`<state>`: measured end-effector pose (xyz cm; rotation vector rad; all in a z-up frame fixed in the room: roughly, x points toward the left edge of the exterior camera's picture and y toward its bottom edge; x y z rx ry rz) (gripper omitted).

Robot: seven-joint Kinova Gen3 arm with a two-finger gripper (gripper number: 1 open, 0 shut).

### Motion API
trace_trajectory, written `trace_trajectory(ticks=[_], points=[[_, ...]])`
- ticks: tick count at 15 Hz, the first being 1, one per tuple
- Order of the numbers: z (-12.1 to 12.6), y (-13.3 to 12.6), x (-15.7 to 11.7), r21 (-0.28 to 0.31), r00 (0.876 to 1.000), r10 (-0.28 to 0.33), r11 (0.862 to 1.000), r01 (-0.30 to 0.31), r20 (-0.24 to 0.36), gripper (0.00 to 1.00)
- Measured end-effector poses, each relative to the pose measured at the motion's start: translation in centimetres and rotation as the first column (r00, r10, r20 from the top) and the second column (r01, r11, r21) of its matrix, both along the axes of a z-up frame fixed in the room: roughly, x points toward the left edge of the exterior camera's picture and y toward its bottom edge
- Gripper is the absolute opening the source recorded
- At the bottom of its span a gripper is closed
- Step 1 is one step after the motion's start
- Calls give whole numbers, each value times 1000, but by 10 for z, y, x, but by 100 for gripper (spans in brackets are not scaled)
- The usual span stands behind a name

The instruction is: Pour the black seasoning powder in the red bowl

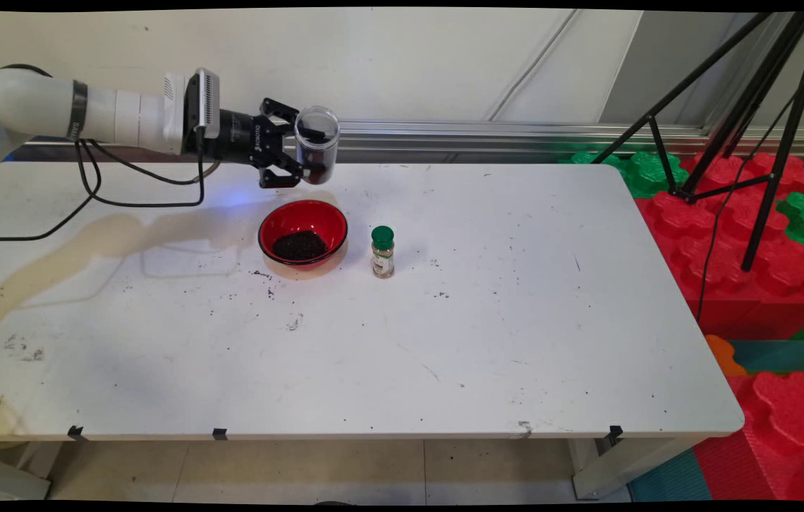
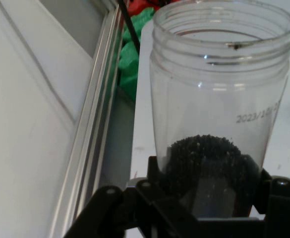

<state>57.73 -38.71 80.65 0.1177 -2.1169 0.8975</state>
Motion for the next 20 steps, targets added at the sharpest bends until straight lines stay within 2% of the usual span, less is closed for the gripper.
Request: trace_trajectory(ticks=[3, 7, 12, 16, 20], points=[[-3, -4, 11, -29, 998, -4, 1000, 6, 64, 0], [-9, -5, 22, -60, 989, -17, 998, 26, 145, 0], [-17, -5, 29, -110, 968, -40, 991, 69, 246, 0], [-23, -5, 30, -160, 942, -54, 981, 112, 332, 0], [-28, -5, 31, -206, 907, -66, 965, 165, 417, 0]])
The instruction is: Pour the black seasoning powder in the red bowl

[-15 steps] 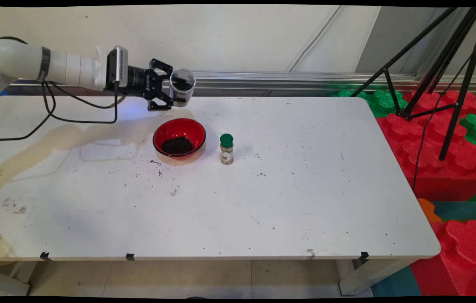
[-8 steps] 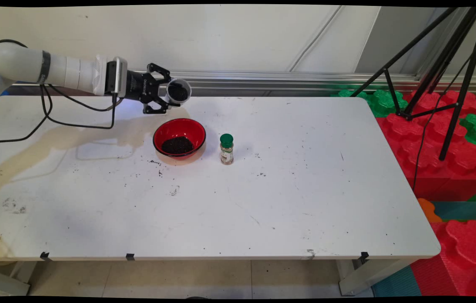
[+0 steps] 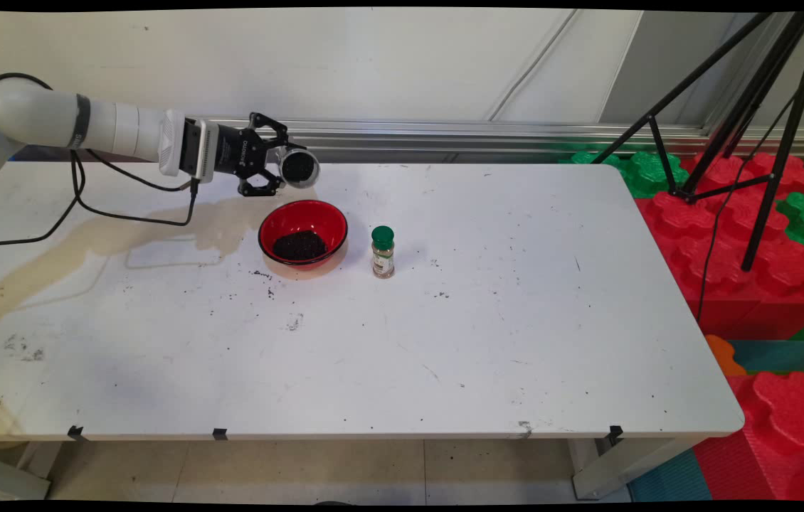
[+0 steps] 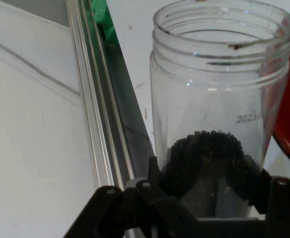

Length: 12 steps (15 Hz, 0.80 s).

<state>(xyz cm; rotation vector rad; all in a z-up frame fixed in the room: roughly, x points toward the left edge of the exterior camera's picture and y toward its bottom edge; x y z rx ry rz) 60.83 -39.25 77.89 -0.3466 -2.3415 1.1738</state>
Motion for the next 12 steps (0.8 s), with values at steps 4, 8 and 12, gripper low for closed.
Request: trace_trajectory(ticks=[4, 8, 12], points=[[-4, 0, 0, -68, 994, -40, 997, 47, 102, 0], [-6, 2, -1, -124, 979, -74, 987, 99, 192, 0], [-8, 3, -1, -162, 961, -95, 977, 141, 261, 0]])
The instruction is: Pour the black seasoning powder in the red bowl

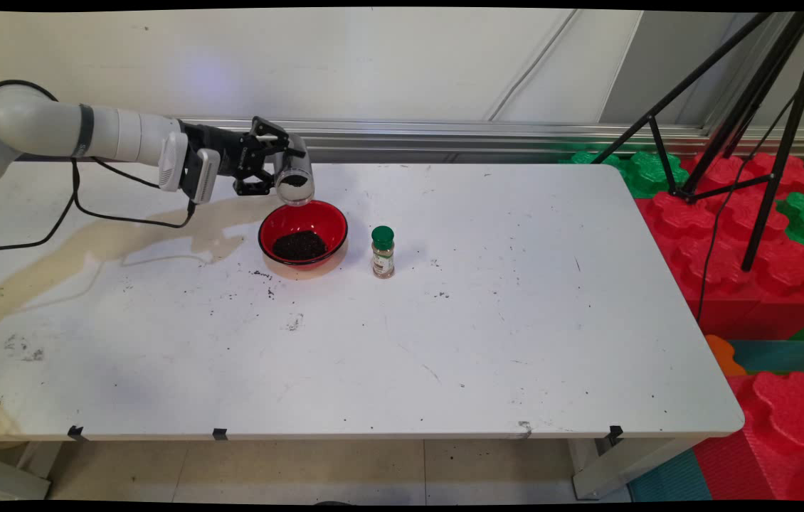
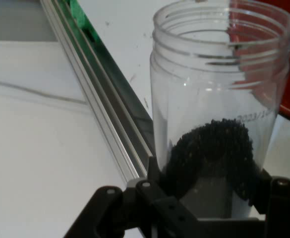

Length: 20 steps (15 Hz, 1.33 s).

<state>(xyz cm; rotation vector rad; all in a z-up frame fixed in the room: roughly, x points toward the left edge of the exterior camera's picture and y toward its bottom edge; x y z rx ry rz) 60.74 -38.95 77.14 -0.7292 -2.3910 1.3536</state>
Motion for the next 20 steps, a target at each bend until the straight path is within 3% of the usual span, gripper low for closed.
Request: trace_trajectory(ticks=[10, 20], points=[[-4, 5, -3, -85, 982, -87, 991, 103, 167, 0], [1, 9, -8, -151, 955, -135, 972, 179, 265, 0]])
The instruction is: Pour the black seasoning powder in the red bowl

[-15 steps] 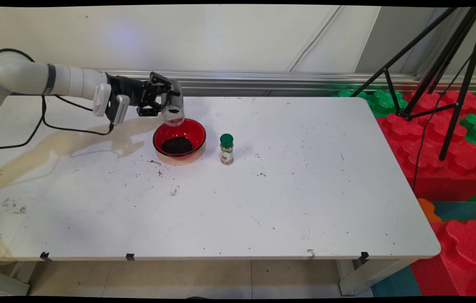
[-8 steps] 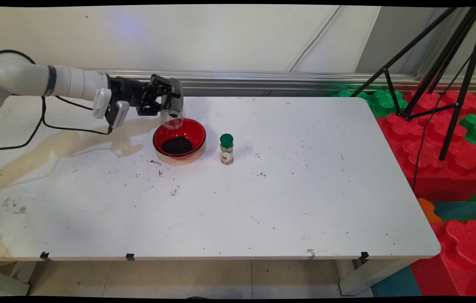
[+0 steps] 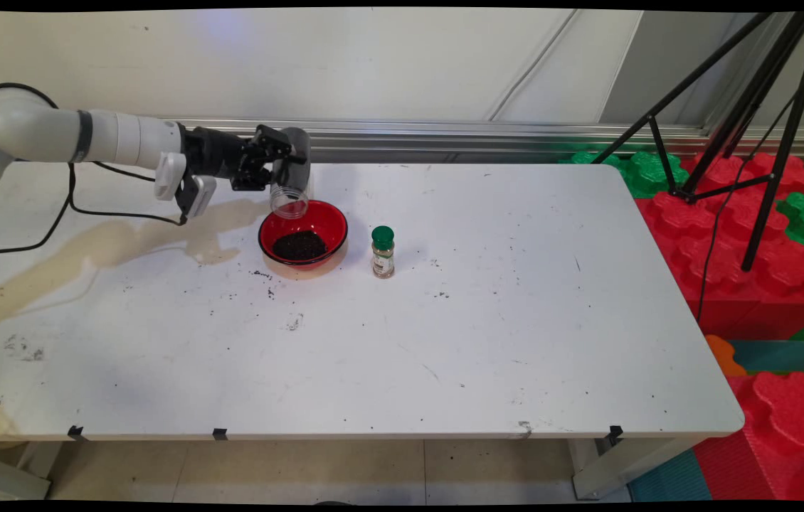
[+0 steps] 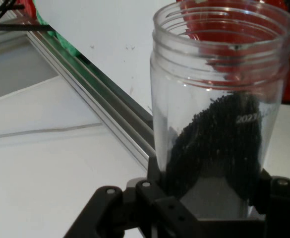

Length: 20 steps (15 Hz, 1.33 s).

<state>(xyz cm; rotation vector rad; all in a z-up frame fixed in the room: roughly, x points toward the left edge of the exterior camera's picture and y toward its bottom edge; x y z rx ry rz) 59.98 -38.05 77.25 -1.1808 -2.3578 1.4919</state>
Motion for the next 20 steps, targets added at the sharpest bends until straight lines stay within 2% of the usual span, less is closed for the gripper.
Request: trace_trajectory(ticks=[9, 20], points=[[11, 4, -3, -71, 996, -53, 996, 59, 78, 0], [25, 10, -7, -149, 977, -117, 978, 144, 176, 0]])
